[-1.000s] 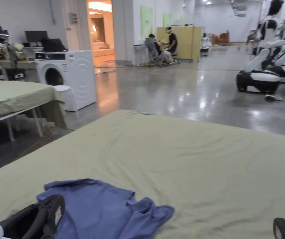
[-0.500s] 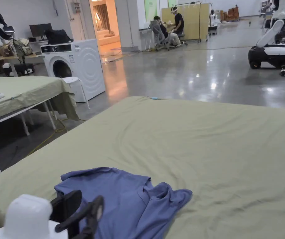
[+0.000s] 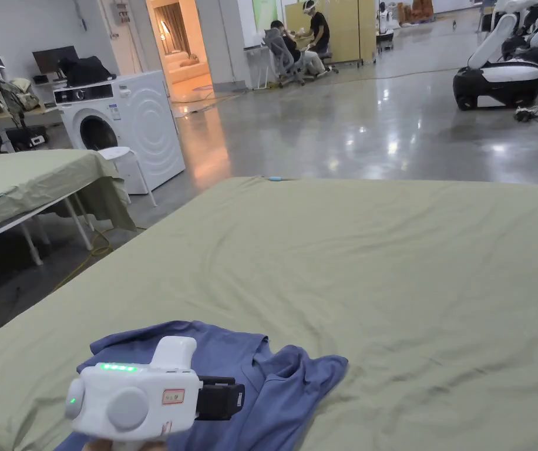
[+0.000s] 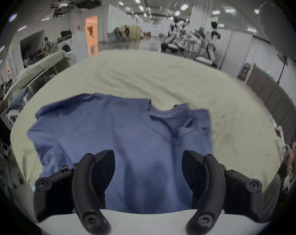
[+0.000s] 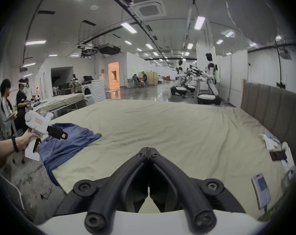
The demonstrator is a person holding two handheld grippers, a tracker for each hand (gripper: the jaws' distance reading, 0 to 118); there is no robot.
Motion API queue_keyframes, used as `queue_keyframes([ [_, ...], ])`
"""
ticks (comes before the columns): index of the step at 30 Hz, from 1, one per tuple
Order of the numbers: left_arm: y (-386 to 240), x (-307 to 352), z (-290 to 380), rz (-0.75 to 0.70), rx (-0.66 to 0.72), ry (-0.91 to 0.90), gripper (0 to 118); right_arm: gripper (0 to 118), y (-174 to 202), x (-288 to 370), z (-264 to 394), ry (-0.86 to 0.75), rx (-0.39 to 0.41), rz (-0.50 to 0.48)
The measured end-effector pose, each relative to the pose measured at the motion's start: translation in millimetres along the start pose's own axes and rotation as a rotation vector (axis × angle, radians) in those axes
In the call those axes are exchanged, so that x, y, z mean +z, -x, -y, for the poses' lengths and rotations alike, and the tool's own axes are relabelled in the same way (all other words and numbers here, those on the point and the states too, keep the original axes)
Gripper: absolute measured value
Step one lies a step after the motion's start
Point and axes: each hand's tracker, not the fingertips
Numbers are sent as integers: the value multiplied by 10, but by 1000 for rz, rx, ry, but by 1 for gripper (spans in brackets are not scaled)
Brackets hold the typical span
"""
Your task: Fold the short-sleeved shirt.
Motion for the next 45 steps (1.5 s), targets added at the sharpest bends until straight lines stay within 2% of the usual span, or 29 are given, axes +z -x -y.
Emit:
queue_keyframes([
  [2,13,-245,-100,-19,-22,106,82,0,-97,-29,33,24,-45,11],
  [4,-6,-412,-100,-30,-43,162,81,0,-161,-37,74,34,-52,19],
  [6,2,-404,-83,-28,-22,135,79,0,-186,-49,114,51,-42,41],
  [7,-10,-366,-55,-33,-4,137,74,0,-194,-57,130,59,-36,48],
  [8,-17,-350,-46,-38,0,137,59,0,-201,-64,143,62,-34,50],
  [9,-25,-329,-45,-38,-15,120,31,0,-210,-75,156,66,-35,49],
  [10,-33,-329,-57,-37,-21,110,15,0,-214,-83,165,70,-40,45],
  [12,-48,-377,-42,-36,20,132,14,0,-218,-88,176,77,-55,29],
  [16,-74,-298,-55,-56,4,107,9,0,-210,-9,162,68,-71,16],
  [19,28,11,41,-5,178,-59,8,0,-229,43,115,49,-49,12],
  [20,23,158,-65,11,177,-129,7,0,-239,55,104,42,-39,14],
  [22,-64,513,-402,-41,126,-202,7,0,-279,104,111,36,-32,18],
  [24,-239,872,-856,-104,-4,-253,7,0,-306,131,104,22,-43,21],
  [26,-345,1033,-1163,-94,-7,-306,7,0,-325,185,111,5,-59,35],
  [28,-529,1059,-1436,-39,-12,-358,7,0,-351,221,110,4,-69,45],
  [32,-1216,986,-2149,12,-146,-392,7,0,-435,380,126,2,-52,85],
  [35,-1958,777,-2616,51,-292,-365,7,0,-547,471,145,-2,-60,138],
  [39,-2919,102,-2532,226,-380,-266,7,0,-764,607,202,-3,-128,186],
  [42,-3571,-610,-1964,462,-357,-155,7,0,-886,693,220,3,-146,234],
  [45,-4314,-998,-1255,641,-423,-56,7,0,-977,798,238,13,-126,277],
])
